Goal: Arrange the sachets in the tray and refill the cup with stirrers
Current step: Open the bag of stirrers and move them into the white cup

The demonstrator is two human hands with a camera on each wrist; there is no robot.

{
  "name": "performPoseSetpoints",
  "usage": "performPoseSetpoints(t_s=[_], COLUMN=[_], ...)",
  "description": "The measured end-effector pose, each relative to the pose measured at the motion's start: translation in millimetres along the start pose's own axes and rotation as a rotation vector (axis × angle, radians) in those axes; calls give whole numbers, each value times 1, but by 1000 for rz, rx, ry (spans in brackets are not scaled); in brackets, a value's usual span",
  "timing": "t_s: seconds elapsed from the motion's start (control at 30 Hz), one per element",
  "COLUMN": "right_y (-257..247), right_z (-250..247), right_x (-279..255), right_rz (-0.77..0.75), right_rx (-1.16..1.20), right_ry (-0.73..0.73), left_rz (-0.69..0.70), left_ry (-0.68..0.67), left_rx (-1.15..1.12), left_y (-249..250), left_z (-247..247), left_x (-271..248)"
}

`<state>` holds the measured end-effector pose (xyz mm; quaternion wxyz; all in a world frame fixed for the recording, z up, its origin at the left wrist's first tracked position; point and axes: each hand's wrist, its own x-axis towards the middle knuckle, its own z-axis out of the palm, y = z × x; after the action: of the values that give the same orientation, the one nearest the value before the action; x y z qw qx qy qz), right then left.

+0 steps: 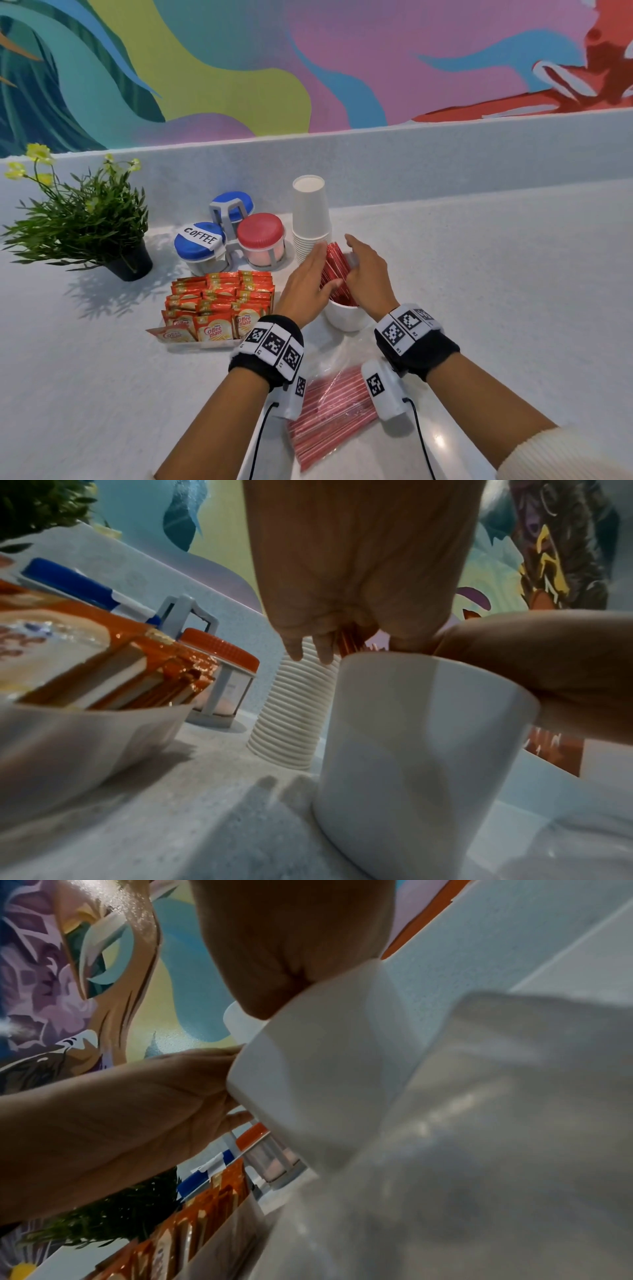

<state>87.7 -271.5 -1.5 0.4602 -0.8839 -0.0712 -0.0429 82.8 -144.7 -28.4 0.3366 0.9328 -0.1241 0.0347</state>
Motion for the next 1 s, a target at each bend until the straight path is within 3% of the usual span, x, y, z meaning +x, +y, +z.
performPoseSetpoints(t_s=[0.17,0.33,0.57,0.7,0.87,1.0], right_y=[5,7,21,44,71,88], right_z=[-2,-4,-23,-35,-38,-27], right_x=[-1,2,-7,-21,-54,-80], right_rz=[-79,-23,98,204,382,431], right_rx=[-50,14,209,246,372,373], right_ry=[2,25,265,311,150,-42], left_rz=[-62,-122,-100,-135,-204,-348], left_ry=[-137,-157,-30,227,308,165], left_rx=[132,244,151,-54,-72,-36], left_y=[-5,6,29,42,50,51], left_z=[0,-10,-18,-14,21,45], left_x=[4,2,-20,-43,-74,-91])
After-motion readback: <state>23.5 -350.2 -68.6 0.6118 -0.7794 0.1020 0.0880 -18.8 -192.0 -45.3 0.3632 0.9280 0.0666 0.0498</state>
